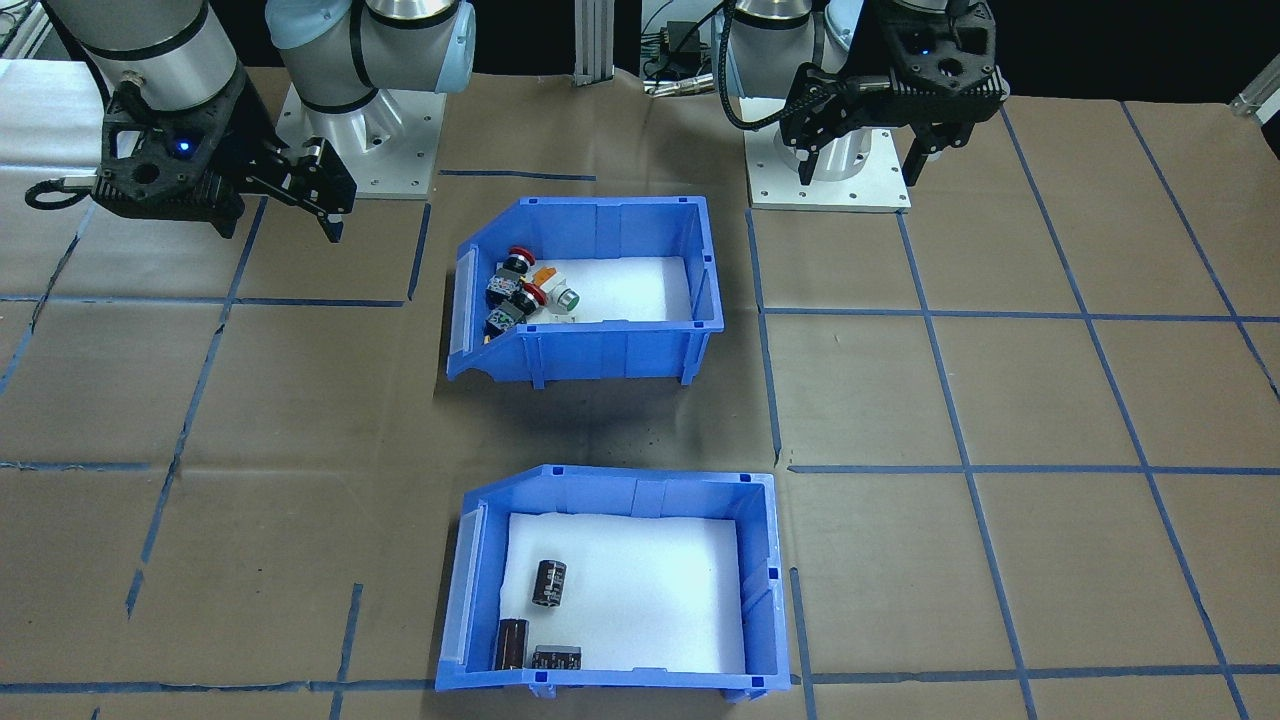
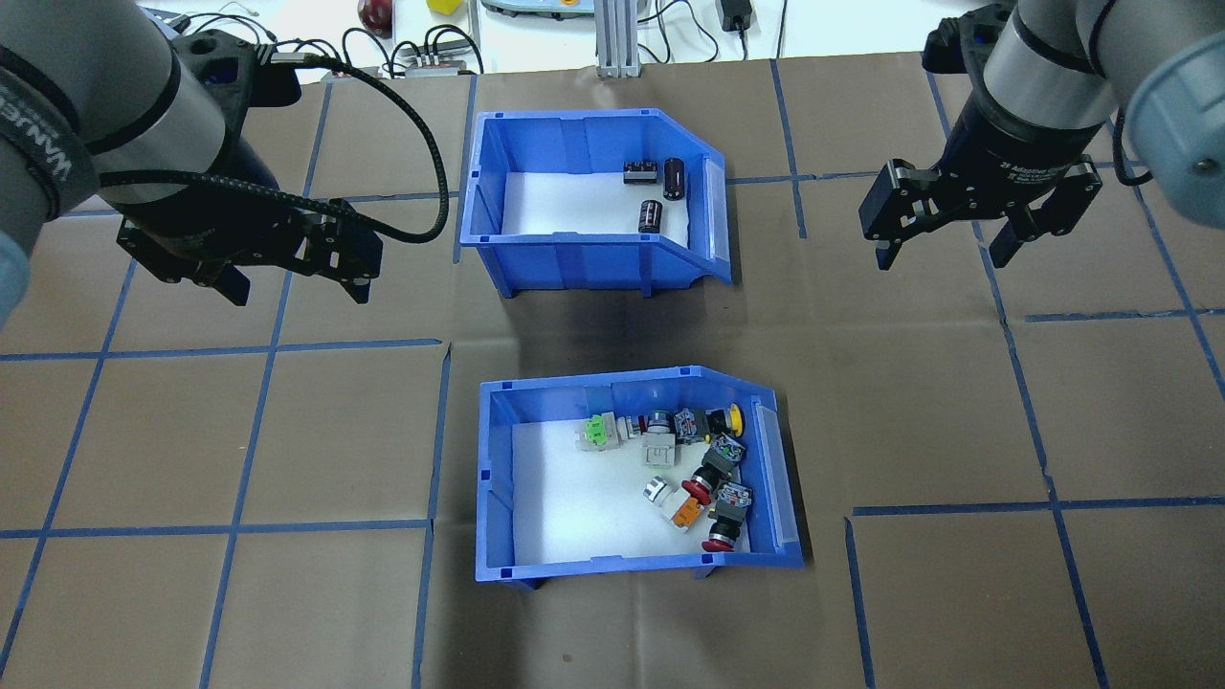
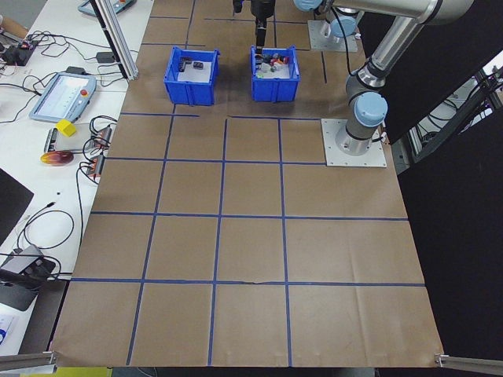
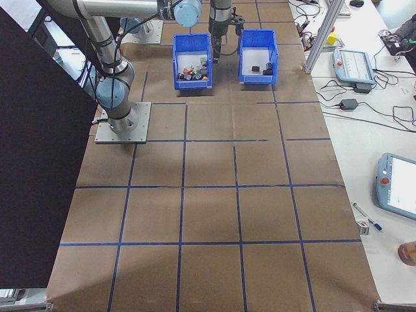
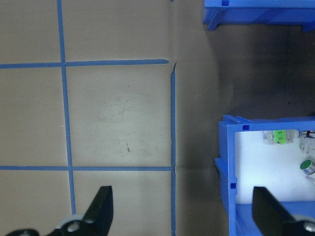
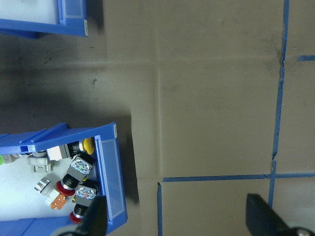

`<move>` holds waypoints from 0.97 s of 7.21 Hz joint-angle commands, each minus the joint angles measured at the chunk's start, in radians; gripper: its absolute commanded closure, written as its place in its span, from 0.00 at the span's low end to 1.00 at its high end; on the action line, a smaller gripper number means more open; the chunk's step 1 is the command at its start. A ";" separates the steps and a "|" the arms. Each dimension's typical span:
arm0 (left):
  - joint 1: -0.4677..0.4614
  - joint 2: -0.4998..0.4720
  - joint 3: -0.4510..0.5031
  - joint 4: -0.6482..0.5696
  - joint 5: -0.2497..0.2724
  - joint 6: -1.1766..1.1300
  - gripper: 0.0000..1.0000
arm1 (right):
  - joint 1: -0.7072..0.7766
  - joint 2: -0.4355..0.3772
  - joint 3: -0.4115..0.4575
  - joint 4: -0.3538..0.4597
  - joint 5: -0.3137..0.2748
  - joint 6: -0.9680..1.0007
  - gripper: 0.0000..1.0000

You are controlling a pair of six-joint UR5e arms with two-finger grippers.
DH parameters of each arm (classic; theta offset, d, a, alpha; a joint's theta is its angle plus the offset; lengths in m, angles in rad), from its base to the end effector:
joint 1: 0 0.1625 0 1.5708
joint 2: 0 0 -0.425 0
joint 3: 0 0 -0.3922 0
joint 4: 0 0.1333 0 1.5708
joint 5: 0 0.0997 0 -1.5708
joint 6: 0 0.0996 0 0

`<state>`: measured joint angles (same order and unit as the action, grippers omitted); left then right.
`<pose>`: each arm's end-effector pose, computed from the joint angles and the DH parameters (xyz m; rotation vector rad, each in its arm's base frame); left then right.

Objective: Place button box in front

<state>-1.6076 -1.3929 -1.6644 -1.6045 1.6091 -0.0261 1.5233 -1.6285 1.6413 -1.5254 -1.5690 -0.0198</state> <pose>-0.1449 -0.4152 0.5195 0.0151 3.1038 -0.0804 0.1114 -0.4672 0.4765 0.0435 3.1362 0.0912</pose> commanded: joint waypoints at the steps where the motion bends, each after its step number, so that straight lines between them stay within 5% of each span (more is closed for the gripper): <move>1: 0.000 0.000 0.000 0.000 0.000 0.000 0.01 | 0.000 -0.001 0.002 0.001 0.001 -0.002 0.00; 7: 0.000 0.000 0.000 0.000 0.002 0.000 0.01 | 0.002 0.019 -0.009 -0.001 0.010 -0.052 0.00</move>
<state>-1.6076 -1.3929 -1.6643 -1.6046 1.6103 -0.0261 1.5242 -1.6148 1.6356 -1.5226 -1.5599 -0.0445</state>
